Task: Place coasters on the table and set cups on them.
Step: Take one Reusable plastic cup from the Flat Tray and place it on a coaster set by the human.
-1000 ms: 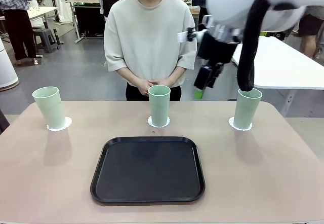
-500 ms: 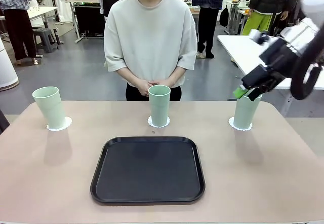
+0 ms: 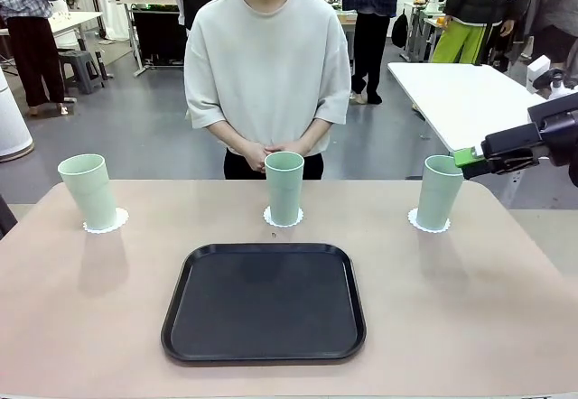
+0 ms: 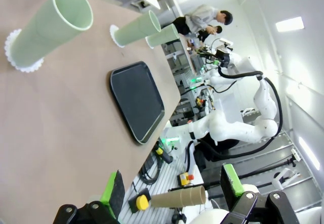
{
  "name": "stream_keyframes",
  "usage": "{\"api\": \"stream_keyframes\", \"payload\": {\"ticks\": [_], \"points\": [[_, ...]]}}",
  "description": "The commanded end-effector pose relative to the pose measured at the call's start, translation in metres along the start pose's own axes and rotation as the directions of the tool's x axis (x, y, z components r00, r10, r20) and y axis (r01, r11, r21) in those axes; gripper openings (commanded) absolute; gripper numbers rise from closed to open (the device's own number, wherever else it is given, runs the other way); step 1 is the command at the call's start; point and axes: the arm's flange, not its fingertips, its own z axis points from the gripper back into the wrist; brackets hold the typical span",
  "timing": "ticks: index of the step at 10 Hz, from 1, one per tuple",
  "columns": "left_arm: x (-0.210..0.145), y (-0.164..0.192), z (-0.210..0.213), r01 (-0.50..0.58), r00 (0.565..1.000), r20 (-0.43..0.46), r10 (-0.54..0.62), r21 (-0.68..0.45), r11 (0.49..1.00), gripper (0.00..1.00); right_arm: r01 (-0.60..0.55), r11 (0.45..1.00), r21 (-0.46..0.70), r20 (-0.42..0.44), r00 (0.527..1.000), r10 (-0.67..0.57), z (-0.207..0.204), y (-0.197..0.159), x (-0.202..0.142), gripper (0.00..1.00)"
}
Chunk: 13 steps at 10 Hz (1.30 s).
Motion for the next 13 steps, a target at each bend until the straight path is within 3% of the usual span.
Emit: {"api": "stream_keyframes", "payload": {"ticks": [1,5,6,7,9,10,13], "points": [[0.002,-0.003,-0.001,-0.012,1.0,0.021,0.012,0.004,1.0,1.0,0.014,1.0,-0.02,-0.006,1.0,-0.014,-0.001,0.001,0.002,1.0],[0.002,-0.003,-0.001,-0.012,1.0,0.021,0.012,0.004,1.0,1.0,0.003,1.0,-0.03,-0.02,1.0,-0.004,0.002,0.0,-0.001,1.0],[0.002,-0.003,-0.001,-0.012,1.0,0.021,0.012,0.004,1.0,1.0,0.19,0.979,0.077,0.002,0.982,-0.19,0.018,-0.02,0.017,1.0],[0.002,-0.003,-0.001,-0.012,1.0,0.021,0.012,0.004,1.0,1.0,0.363,0.919,0.154,-0.016,0.931,-0.365,0.04,-0.06,0.026,1.0],[0.002,-0.003,-0.001,-0.012,1.0,0.021,0.012,0.004,1.0,1.0,0.576,0.786,0.225,-0.049,0.812,-0.581,0.087,-0.127,0.021,1.0],[0.002,-0.003,-0.001,-0.012,1.0,0.021,0.012,0.004,1.0,1.0,0.638,0.737,0.224,-0.109,0.768,-0.631,0.107,-0.144,0.009,1.0],[0.002,-0.003,-0.001,-0.012,1.0,0.021,0.012,0.004,1.0,1.0,0.628,0.714,0.309,-0.118,0.771,-0.626,0.141,-0.162,-0.008,1.0]]}}
